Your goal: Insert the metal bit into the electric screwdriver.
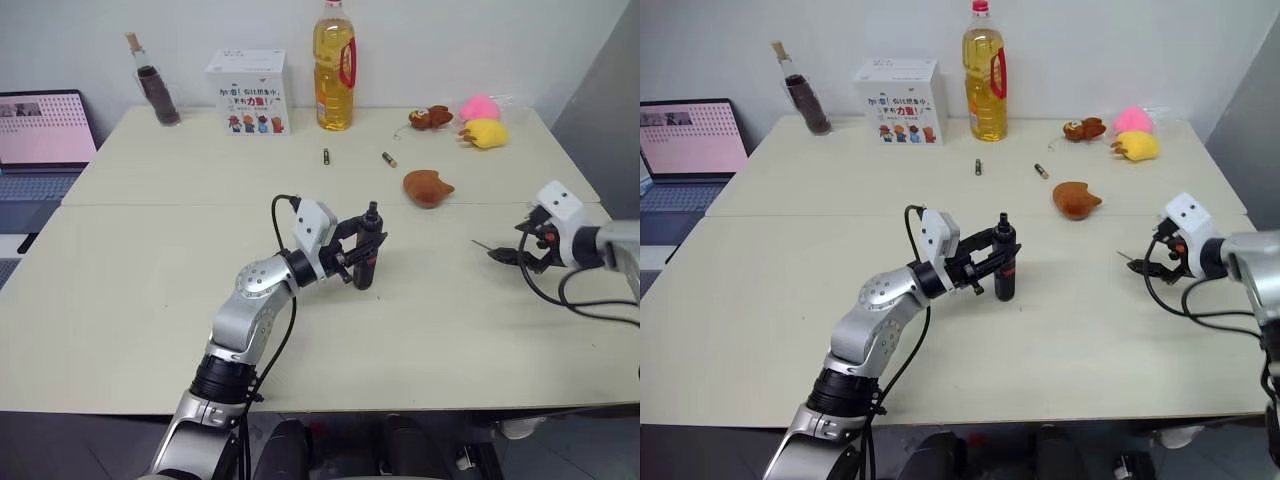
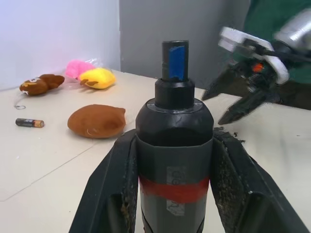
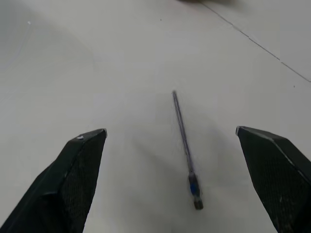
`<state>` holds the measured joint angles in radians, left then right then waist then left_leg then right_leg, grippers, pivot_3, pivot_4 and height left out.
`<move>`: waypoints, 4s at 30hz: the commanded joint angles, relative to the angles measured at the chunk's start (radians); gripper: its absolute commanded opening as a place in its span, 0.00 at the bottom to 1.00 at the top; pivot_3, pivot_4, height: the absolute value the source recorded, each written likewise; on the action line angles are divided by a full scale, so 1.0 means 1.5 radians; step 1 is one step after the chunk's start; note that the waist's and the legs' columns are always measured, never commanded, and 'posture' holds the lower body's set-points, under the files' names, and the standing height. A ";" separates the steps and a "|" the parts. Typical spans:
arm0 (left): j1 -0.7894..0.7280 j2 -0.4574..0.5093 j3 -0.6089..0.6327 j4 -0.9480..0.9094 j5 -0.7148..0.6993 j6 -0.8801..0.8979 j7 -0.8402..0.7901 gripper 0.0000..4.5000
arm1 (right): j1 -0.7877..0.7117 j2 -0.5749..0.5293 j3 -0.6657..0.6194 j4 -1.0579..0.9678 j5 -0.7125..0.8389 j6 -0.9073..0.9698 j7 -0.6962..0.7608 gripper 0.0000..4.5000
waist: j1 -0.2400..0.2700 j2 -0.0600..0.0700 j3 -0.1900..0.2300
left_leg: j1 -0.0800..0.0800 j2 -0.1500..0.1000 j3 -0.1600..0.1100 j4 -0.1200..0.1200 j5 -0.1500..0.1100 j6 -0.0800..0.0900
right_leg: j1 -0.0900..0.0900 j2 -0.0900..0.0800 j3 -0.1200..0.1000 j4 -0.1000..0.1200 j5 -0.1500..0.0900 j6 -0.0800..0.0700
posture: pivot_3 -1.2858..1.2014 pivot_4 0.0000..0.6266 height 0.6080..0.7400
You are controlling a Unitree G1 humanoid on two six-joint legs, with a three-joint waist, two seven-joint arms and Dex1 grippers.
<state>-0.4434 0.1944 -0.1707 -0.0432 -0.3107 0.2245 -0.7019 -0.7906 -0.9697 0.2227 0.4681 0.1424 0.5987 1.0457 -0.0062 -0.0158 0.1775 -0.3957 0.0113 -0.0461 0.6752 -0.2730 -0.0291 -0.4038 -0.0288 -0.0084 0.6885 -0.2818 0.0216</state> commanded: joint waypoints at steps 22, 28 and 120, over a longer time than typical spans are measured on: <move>0.049 -0.023 -0.021 -0.069 0.021 0.019 0.051 0.38 | -0.272 0.144 0.123 0.573 -0.299 -0.249 0.100 1.00 | 0.004 0.001 0.000 | -0.002 0.000 0.001 0.000 0.000 0.000 | 0.000 -0.005 0.000 -0.002 0.001 0.002 | 0.52 0.24 1.00; 0.046 -0.021 -0.021 -0.077 0.018 0.028 0.054 0.38 | -0.278 0.160 0.094 0.585 -0.299 -0.239 0.110 0.80 | 0.003 0.001 0.000 | -0.001 0.000 0.001 0.000 0.000 0.000 | 0.000 -0.004 0.000 -0.002 0.001 0.002 | 0.52 0.24 1.00; -0.103 -0.084 0.000 0.101 -0.014 -0.007 -0.045 0.38 | 0.047 0.399 -0.376 -0.609 0.481 0.293 -0.411 0.01 | -0.001 0.005 0.000 | -0.003 -0.003 -0.003 -0.002 0.000 0.000 | -0.001 -0.004 0.000 -0.005 0.003 0.005 | 0.52 0.24 1.00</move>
<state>-0.5908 0.0585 -0.1520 0.1894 -0.2687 0.1512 -0.6993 -0.6785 -0.3292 -0.3006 -0.4457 0.7788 1.0173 0.3739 -0.0077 -0.0090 0.1769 -0.4001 0.0075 -0.0504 0.6724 -0.2729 -0.0291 -0.4053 -0.0341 -0.0088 0.6813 -0.2775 0.0289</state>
